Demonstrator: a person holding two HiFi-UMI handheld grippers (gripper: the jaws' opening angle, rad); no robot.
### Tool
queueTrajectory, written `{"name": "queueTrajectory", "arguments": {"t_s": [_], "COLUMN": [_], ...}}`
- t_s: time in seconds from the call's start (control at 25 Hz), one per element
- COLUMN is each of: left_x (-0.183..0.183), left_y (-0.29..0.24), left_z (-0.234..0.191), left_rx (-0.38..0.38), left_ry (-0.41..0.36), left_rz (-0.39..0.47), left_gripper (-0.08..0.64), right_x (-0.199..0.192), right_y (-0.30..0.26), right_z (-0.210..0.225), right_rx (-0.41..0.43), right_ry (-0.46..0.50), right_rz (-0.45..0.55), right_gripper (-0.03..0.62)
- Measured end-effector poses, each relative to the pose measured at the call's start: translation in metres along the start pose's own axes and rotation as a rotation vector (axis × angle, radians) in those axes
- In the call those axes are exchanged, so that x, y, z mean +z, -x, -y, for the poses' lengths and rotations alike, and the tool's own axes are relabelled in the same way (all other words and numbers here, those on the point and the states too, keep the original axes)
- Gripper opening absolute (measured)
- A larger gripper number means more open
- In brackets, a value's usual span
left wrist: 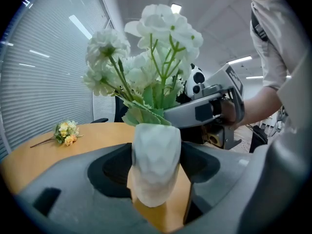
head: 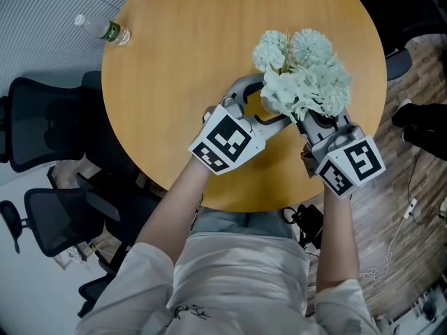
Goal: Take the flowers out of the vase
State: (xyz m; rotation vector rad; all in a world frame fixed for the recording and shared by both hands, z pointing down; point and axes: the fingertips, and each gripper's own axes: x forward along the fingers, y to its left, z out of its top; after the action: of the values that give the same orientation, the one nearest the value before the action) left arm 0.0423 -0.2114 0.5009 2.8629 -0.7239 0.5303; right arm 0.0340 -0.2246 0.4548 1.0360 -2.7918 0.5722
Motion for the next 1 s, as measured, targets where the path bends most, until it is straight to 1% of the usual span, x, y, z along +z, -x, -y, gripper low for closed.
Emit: {"name": "queueTrajectory", "arguments": {"t_s": [0.28,0.76,1.0], "left_x": [-0.002,-0.005,-0.004], "left_y": [0.001,0.002,0.001], "left_z": [-0.001,0.001,0.001], "left_rx": [0.008,0.01,0.006], "left_ry": [0.006,0.021,0.025], "left_rz": [0.02,-0.018,-0.023], "left_gripper": [0.311,0.311,0.311], "right_x": [0.004,0.021,0.031], "right_y": [0.001,0.016,0.023], "right_z": [0.002,0.006,0.005], "right_rx": [-0.017,-0.05,-0.062], "right_ry": [-0.02,-0.063,-0.058], "right_rz": [0.018,0.063,0.079], "right_gripper": [0.046,0.044,0.044]}}
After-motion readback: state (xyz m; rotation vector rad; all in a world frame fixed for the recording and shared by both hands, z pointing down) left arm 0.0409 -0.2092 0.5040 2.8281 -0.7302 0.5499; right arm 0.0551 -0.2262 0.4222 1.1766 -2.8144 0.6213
